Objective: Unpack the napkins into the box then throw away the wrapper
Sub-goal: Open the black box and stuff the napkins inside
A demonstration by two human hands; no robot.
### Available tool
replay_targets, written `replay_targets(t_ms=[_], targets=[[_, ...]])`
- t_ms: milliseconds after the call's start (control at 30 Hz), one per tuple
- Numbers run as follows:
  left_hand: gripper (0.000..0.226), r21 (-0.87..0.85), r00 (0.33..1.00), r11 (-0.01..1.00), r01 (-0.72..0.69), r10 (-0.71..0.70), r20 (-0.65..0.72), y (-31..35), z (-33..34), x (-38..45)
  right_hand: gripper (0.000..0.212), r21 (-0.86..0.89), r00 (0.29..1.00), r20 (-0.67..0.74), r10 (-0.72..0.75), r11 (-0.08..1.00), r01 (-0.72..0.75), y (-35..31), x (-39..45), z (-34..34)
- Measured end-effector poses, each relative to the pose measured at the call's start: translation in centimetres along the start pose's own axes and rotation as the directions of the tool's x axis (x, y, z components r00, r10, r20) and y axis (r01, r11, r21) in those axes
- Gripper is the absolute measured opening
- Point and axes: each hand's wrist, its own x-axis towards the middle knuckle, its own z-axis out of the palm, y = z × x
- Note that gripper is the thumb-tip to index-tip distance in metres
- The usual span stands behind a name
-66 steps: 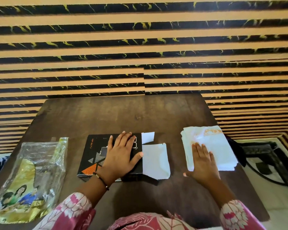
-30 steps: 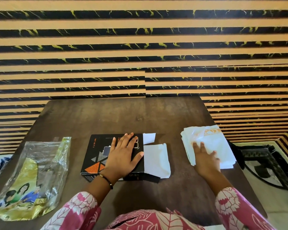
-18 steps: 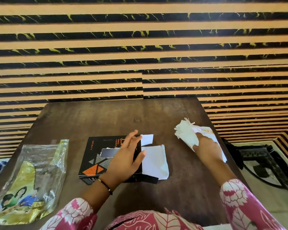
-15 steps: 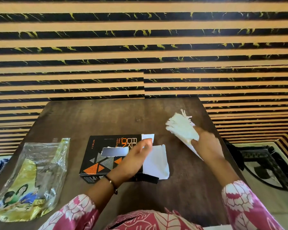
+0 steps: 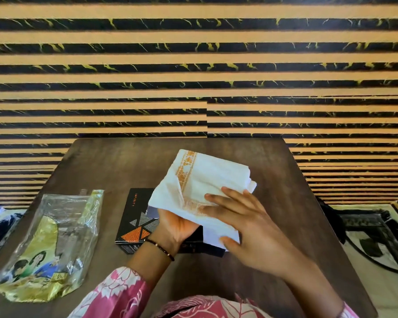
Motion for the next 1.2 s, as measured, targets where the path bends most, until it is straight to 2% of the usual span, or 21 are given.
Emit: replay_targets(t_ms=[67,100,133,167,200,233,267,333,367,433,500,567,600,700,767,833,900,967,1000,1100,1200], targets=[[0.071,-0.041,1.000,0.999,-0.002,0.002,0.020,-0.3,-1.1,0.3,0.058,0.351,0.999,0.004,0.053,0.935,-0.051,-0.6,-0.4,-0.5],[0.070,-0.064,0.999,0.998,-0.005,0.008,0.052,-0.5,-1.2,0.4,0.056,0.503,0.987,-0.077,0.139,0.861,-0.082,-0.7,-0.5,-0.7],[0.068,-0.071,0.994,0.997,-0.004,0.011,0.106,-0.8,-1.2,0.7,0.055,0.593,0.940,-0.190,0.284,0.796,-0.120,-0.8,-0.4,-1.0],[0.066,-0.055,0.991,0.998,-0.031,0.038,0.129,-0.9,-1.0,0.6,0.055,0.654,0.841,-0.290,0.456,0.736,-0.174,-0.5,-0.4,-0.9],[0.064,-0.050,0.989,0.998,-0.043,0.050,0.138,-0.9,-0.8,0.6,0.058,0.745,0.722,-0.298,0.625,0.625,-0.234,-0.3,-0.4,-0.8],[0.063,-0.034,0.990,0.998,-0.052,0.056,0.133,-0.8,-0.6,0.5,0.064,0.866,0.642,-0.174,0.747,0.427,-0.262,0.0,-0.4,-0.6],[0.063,-0.009,0.987,0.998,-0.059,0.060,0.151,-0.6,-0.4,0.6,0.071,0.952,0.635,0.023,0.772,0.178,-0.250,0.4,-0.5,-0.3],[0.067,0.003,0.980,0.999,-0.051,0.049,0.194,-0.8,-0.4,1.1,0.082,0.937,0.730,0.345,0.589,-0.259,-0.235,0.7,-0.7,0.5],[0.069,0.020,0.985,0.999,-0.041,0.037,0.167,-1.1,-0.1,1.0,0.081,0.884,0.741,0.434,0.512,-0.398,-0.243,0.9,-0.7,0.8],[0.062,0.074,0.996,0.994,-0.075,0.072,0.045,-1.4,0.5,0.8,0.069,0.819,0.758,0.481,0.440,-0.534,-0.210,1.1,-0.6,1.4],[0.063,0.059,0.989,0.998,-0.031,0.039,-0.141,-2.1,1.1,0.4,0.053,0.820,0.722,0.501,0.477,-0.529,-0.219,1.7,-0.6,1.7],[0.050,0.126,0.943,0.990,-0.067,0.104,-0.316,-2.3,1.6,0.0,0.055,0.855,0.684,0.485,0.545,-0.460,-0.240,2.7,-1.1,1.9],[0.055,0.153,0.939,0.987,-0.042,0.091,-0.331,-2.3,1.8,-0.1,0.055,0.876,0.671,0.461,0.581,-0.419,-0.239,3.4,-1.5,2.0],[0.081,0.133,0.980,0.984,0.116,-0.092,-0.179,-2.1,1.6,-0.8,0.050,0.941,0.697,0.334,0.635,-0.269,-0.206,4.9,-3.0,1.6],[0.082,0.257,0.984,0.958,0.127,-0.088,-0.157,-1.9,0.9,-0.8,0.062,0.967,0.738,0.249,0.627,-0.198,-0.158,5.5,-3.9,1.2],[0.068,0.485,0.993,0.871,0.074,-0.017,-0.120,-1.8,1.0,-0.7,0.082,0.983,0.767,0.183,0.615,-0.119,-0.138,6.0,-4.6,0.8],[0.051,0.750,0.995,0.661,-0.026,0.093,-0.047,-1.7,1.6,-0.8,0.085,0.989,0.775,0.126,0.619,-0.015,-0.148,6.3,-5.0,0.6],[0.060,0.926,0.990,0.371,-0.071,0.141,0.020,-1.8,2.5,-1.2,0.076,0.983,0.766,0.080,0.638,0.076,-0.165,6.4,-5.6,0.3],[0.069,0.955,0.991,0.280,-0.099,0.112,0.070,-1.9,2.8,-1.4,0.066,0.983,0.753,0.060,0.655,0.094,-0.160,6.6,-6.1,0.3],[0.089,0.959,0.986,0.237,-0.156,-0.018,0.165,-2.9,3.2,-1.4,0.044,0.987,0.697,0.054,0.715,0.068,-0.146,6.9,-7.8,0.3],[0.078,0.964,0.980,0.253,-0.081,-0.158,0.123,-4.8,3.2,-0.6,0.051,0.973,0.662,0.145,0.735,0.017,-0.232,7.7,-9.8,0.7]])
